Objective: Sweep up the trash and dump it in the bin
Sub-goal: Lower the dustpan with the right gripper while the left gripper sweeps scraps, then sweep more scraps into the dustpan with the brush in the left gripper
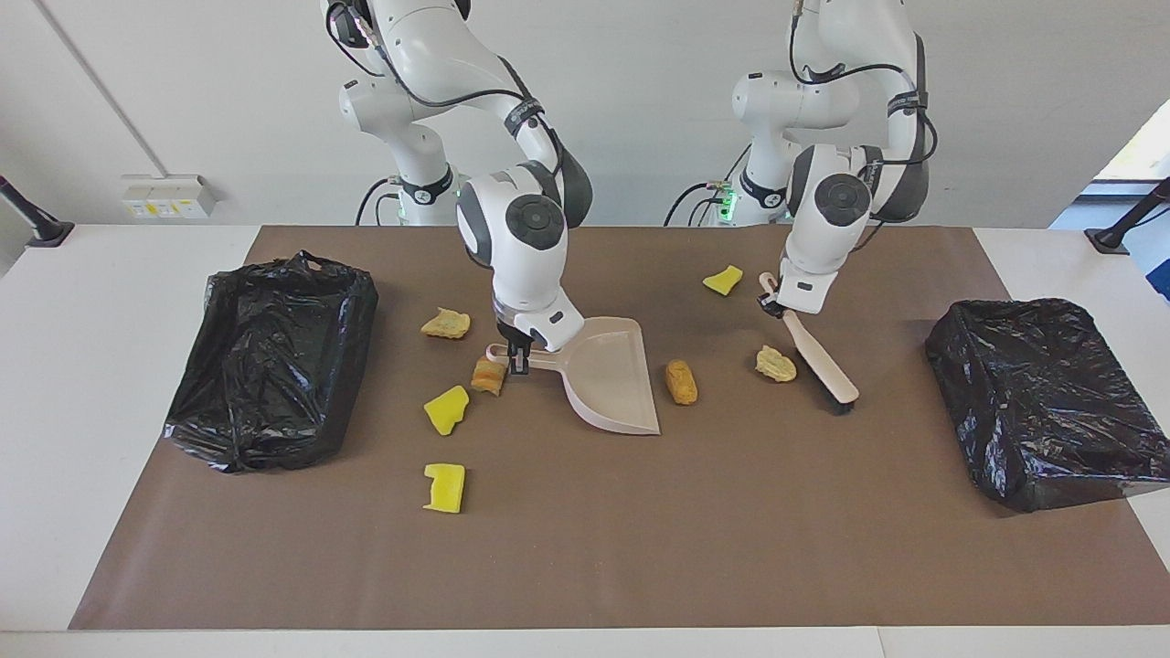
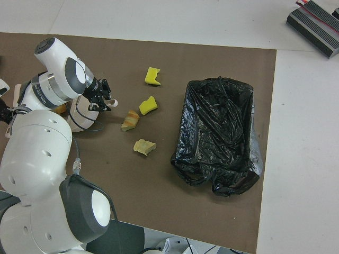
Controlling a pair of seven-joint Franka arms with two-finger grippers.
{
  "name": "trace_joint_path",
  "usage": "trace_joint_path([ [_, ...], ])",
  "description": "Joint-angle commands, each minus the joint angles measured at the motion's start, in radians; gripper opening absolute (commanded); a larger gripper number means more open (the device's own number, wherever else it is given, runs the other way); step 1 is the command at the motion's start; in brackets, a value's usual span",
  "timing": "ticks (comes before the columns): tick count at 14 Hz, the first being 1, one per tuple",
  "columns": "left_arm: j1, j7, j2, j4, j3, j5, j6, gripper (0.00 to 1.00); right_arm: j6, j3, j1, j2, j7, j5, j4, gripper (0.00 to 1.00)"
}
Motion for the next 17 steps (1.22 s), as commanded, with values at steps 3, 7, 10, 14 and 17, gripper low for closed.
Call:
trace_joint_path([
  [3, -0.051, 0.084, 0.018, 0.021, 0.011, -0.055, 0.009, 0.00, 0.043, 0.007, 0.011, -0.012, 0.063, -0.003, -0.027, 0.00],
  [7, -0.121, 0.165, 0.020, 0.029, 0.009, -0.136, 0.014, 0.00, 0.044, 0.007, 0.007, -0.010, 0.063, -0.003, -0.027, 0.00],
  [10, -0.209, 0.173, 0.023, 0.048, 0.008, -0.152, 0.049, 0.00, 0.044, 0.007, 0.004, -0.008, 0.061, -0.003, -0.027, 0.00],
  [14, -0.318, 0.169, 0.027, 0.090, 0.008, -0.172, 0.084, 0.00, 0.044, 0.007, 0.002, -0.008, 0.063, -0.003, -0.027, 0.00],
  [17, -0.336, 0.124, -0.006, 0.120, -0.007, -0.172, 0.025, 0.00, 0.046, 0.007, -0.004, -0.008, 0.052, -0.002, -0.029, 0.00],
])
